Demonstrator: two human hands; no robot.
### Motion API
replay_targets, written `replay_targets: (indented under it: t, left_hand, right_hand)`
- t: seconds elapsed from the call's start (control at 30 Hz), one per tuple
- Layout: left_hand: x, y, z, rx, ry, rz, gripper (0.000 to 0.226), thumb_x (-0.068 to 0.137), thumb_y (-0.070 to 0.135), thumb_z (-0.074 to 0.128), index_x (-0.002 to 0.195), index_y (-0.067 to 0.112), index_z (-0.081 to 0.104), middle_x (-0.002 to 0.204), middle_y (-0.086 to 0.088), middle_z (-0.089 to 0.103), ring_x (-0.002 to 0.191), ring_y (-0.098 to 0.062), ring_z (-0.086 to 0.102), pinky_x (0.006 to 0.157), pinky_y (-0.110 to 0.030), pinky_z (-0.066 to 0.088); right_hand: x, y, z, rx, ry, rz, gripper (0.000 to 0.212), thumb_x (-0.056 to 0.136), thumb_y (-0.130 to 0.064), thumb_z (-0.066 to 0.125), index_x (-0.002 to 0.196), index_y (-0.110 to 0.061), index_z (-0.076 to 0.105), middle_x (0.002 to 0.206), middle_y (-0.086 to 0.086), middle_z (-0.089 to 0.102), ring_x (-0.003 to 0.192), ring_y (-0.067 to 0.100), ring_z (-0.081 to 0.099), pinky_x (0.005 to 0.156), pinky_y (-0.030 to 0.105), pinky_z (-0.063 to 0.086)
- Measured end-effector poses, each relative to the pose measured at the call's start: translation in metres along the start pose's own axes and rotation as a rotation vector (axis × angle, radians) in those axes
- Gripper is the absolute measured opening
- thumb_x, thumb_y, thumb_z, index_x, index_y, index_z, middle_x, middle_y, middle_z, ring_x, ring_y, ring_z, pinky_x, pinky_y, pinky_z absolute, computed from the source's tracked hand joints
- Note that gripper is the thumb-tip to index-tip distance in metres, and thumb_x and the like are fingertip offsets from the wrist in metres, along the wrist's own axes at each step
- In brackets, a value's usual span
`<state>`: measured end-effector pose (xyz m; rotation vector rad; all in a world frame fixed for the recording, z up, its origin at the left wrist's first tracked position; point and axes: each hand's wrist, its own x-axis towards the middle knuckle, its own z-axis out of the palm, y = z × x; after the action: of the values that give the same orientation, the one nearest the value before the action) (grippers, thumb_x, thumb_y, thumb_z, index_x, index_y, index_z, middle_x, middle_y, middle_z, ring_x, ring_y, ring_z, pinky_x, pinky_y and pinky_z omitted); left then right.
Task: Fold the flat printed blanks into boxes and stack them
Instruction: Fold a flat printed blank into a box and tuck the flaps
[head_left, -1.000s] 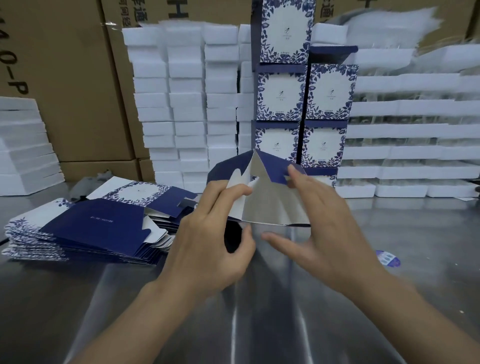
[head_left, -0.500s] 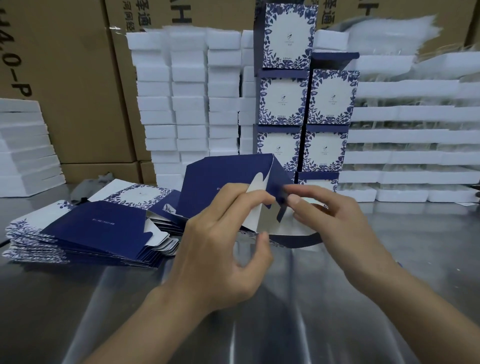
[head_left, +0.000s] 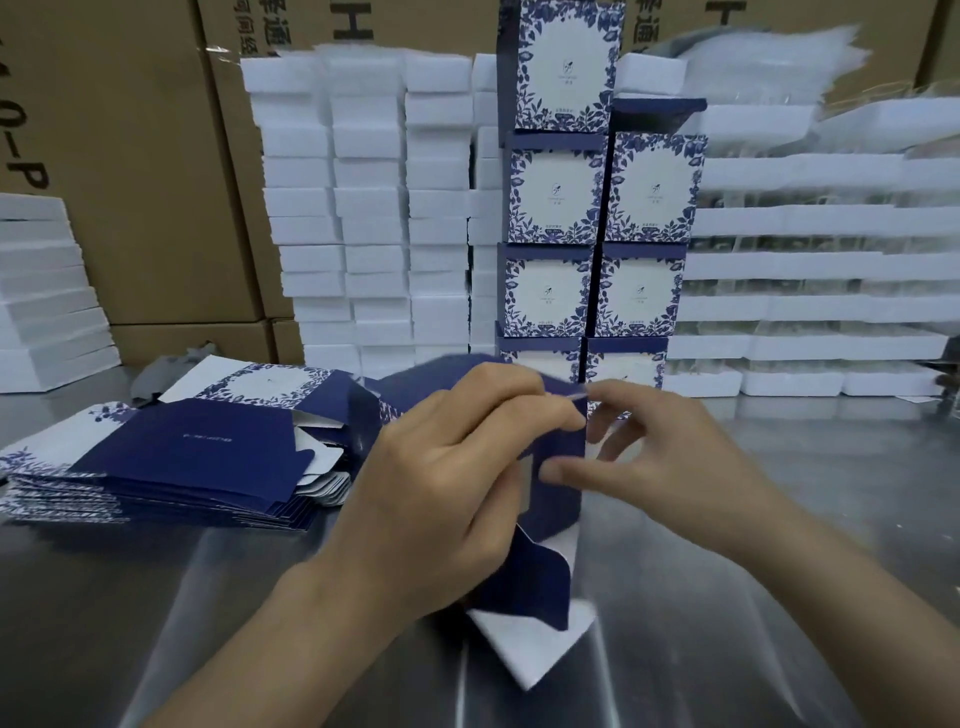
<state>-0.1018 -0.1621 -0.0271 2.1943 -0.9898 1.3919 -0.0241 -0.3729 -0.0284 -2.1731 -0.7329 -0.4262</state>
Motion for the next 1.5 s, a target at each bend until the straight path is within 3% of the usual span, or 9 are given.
replay_targets:
  t: [0.27,0.5,0.63,0.73,0.83,0.93,1.1,1.3,1.5]
  left_hand:
    - [0.005,0.012,-0.002,-0.077,0.061,-0.018,0.045,0.084,-0.013,0.042,0.109,0.002,0.076,0.107,-0.01,0.063,0.089,-0.014,0.061,0.072,-0.021,0.045]
    - [0.008,0.023,0.0,-0.205,0.147,0.02,0.037,0.096,-0.007,0.046,0.119,0.006,0.072,0.113,-0.01,0.064,0.101,-0.015,0.062,0.083,-0.019,0.046]
    - [0.009,0.025,0.002,-0.365,0.254,0.083,0.028,0.106,0.013,0.046,0.131,0.022,0.053,0.132,-0.009,0.063,0.124,-0.031,0.061,0.099,-0.038,0.049]
    - [0.007,0.019,0.005,-0.355,0.377,-0.111,0.031,0.106,0.016,0.045,0.135,0.027,0.052,0.138,0.006,0.058,0.129,-0.035,0.059,0.103,-0.041,0.047]
    - [0.004,0.005,0.006,-0.321,0.481,-0.424,0.036,0.104,0.012,0.045,0.134,0.03,0.055,0.136,0.015,0.059,0.134,-0.023,0.056,0.105,-0.033,0.045]
    - [0.0,-0.011,0.008,-0.316,0.46,-0.704,0.036,0.099,0.015,0.05,0.126,0.034,0.064,0.13,0.013,0.06,0.124,-0.001,0.057,0.097,-0.016,0.043]
    - [0.0,-0.017,0.017,-0.599,0.487,-1.193,0.037,0.108,0.007,0.05,0.13,0.034,0.06,0.136,0.003,0.061,0.121,-0.011,0.064,0.105,-0.041,0.053]
    - [-0.005,-0.003,0.028,-0.973,-0.096,-1.183,0.095,0.074,-0.01,0.069,0.15,0.042,0.047,0.137,0.003,0.066,0.111,-0.015,0.076,0.099,-0.048,0.059]
    - [-0.002,0.013,0.036,-0.959,-0.13,-1.011,0.048,0.083,0.063,0.072,0.122,0.034,0.076,0.119,0.003,0.079,0.112,-0.016,0.074,0.101,-0.048,0.059]
  right_hand:
    - [-0.006,-0.014,0.008,0.34,-0.4,-0.055,0.038,0.085,-0.043,0.087,0.118,-0.047,0.068,0.113,-0.009,0.077,0.112,0.01,0.072,0.094,0.033,0.06]
    - [-0.003,-0.013,0.001,0.149,-0.096,-0.167,0.003,0.091,-0.047,0.074,0.093,-0.047,0.073,0.089,-0.018,0.076,0.083,0.001,0.07,0.073,0.024,0.051]
    - [0.002,-0.003,-0.008,0.148,0.054,-0.082,0.044,0.093,-0.008,0.067,0.077,-0.049,0.07,0.069,-0.009,0.067,0.057,-0.008,0.045,0.055,0.011,0.038]
    - [0.005,-0.005,-0.015,0.373,0.267,0.148,0.068,0.099,0.004,0.055,0.036,-0.023,0.058,0.037,-0.015,0.052,0.034,-0.008,0.041,0.049,0.017,0.04]
    - [0.008,-0.007,-0.025,0.527,0.344,0.187,0.04,0.09,-0.017,0.06,0.052,-0.02,0.05,0.041,-0.017,0.048,0.039,-0.003,0.041,0.042,0.011,0.032]
    - [0.007,-0.002,-0.03,0.754,0.405,0.258,0.014,0.092,-0.02,0.068,0.079,-0.024,0.066,0.073,-0.002,0.064,0.078,0.015,0.063,0.068,0.024,0.053]
    - [0.004,0.002,-0.014,0.938,0.458,0.397,0.034,0.103,-0.007,0.054,0.077,-0.022,0.069,0.054,-0.018,0.065,0.075,0.013,0.064,0.062,0.022,0.053]
    - [0.007,-0.024,0.009,1.306,0.278,0.51,0.038,0.107,-0.038,0.05,0.087,-0.022,0.077,0.072,0.002,0.07,0.055,0.015,0.067,0.046,0.026,0.053]
    - [-0.006,-0.038,0.037,1.006,0.11,0.527,0.032,0.104,-0.044,0.051,0.089,-0.023,0.07,0.061,0.0,0.045,0.053,0.015,0.046,0.051,0.026,0.039]
